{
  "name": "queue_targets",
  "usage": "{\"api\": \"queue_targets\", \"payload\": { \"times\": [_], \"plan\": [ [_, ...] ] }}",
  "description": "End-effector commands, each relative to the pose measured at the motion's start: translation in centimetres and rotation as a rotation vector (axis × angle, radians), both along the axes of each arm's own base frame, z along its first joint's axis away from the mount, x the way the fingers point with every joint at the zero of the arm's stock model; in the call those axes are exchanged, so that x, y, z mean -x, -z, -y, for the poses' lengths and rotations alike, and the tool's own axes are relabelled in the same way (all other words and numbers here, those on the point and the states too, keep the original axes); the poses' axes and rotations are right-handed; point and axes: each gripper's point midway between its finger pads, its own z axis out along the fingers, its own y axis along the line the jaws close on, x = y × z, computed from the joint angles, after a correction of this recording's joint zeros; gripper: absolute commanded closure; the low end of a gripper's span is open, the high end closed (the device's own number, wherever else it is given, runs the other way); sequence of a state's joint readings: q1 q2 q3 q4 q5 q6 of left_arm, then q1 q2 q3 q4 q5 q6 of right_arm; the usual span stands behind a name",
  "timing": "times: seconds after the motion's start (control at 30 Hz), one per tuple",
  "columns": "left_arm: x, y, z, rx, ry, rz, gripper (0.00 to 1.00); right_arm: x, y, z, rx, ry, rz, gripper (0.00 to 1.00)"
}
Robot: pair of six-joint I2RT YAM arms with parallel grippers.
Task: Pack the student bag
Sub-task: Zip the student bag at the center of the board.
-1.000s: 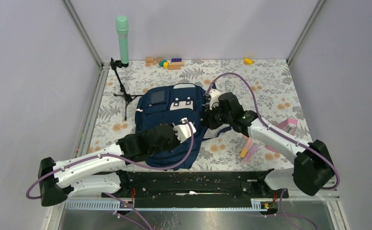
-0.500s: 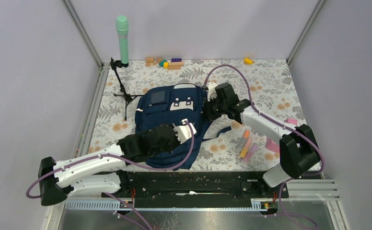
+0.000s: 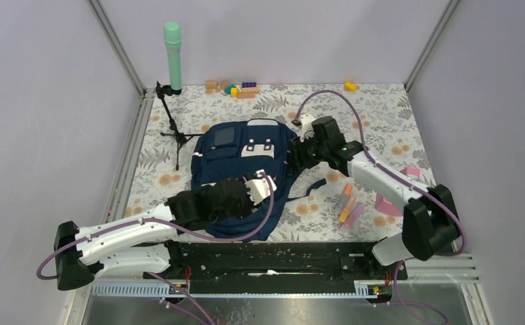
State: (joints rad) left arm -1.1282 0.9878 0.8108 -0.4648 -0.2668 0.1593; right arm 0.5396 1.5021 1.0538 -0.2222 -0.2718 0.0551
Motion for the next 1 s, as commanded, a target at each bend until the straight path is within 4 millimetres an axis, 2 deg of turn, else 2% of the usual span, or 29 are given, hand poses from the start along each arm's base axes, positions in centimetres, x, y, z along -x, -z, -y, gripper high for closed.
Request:
{"api": "queue_targets", "payload": {
  "times": [0.0,0.03,0.1,0.13,0.2,0.27,0.4,0.53,0.63,0.8,0.97],
  "plan": [
    [0.2,-0.6,-1.7,-0.003,-0.072,-0.026,0.25,-0.9,-3.9,4.4,0.032,0.115,0.15,0.37],
    [0.5,-0.8,-1.5,0.012,-0.065,-0.037,0.15,-0.6,-4.3,4.7,0.032,0.12,0.166,0.33],
    [1.2,-1.4,-1.1,0.042,-0.04,-0.071,0.09,0.1,-5.1,5.3,0.027,0.123,0.195,0.29],
    [1.4,-1.9,-1.0,0.062,-0.038,-0.087,0.03,0.3,-5.5,5.4,0.019,0.124,0.21,0.28],
    [1.9,-3.3,-0.6,0.111,-0.021,-0.12,0.01,0.7,-6.1,5.7,0.029,0.089,0.253,0.28],
    [2.3,-4.3,-0.3,0.159,-0.01,-0.157,0.01,1.1,-6.5,5.1,-0.002,0.043,0.286,0.27],
    [2.5,-6.6,0.4,0.299,-0.002,-0.288,0.01,3.6,-7.1,1.8,-0.162,-0.174,0.322,0.27],
    [0.7,-8.2,-0.2,0.425,-0.085,-0.363,0.01,5.3,-7.1,-0.8,-0.292,-0.34,0.322,0.27],
    [-1.8,-8.1,-1.6,0.482,-0.21,-0.404,0.01,6.1,-6.4,-2.1,-0.315,-0.436,0.349,0.26],
    [-5.8,-6.0,-4.4,0.587,-0.413,-0.522,0.01,6.6,-5.5,-3.7,-0.31,-0.562,0.505,0.23],
    [-9.3,-4.2,-8.7,0.663,-0.62,-0.535,0.01,6.4,-4.2,-4.2,-0.288,-0.593,0.53,0.22]
  ]
}}
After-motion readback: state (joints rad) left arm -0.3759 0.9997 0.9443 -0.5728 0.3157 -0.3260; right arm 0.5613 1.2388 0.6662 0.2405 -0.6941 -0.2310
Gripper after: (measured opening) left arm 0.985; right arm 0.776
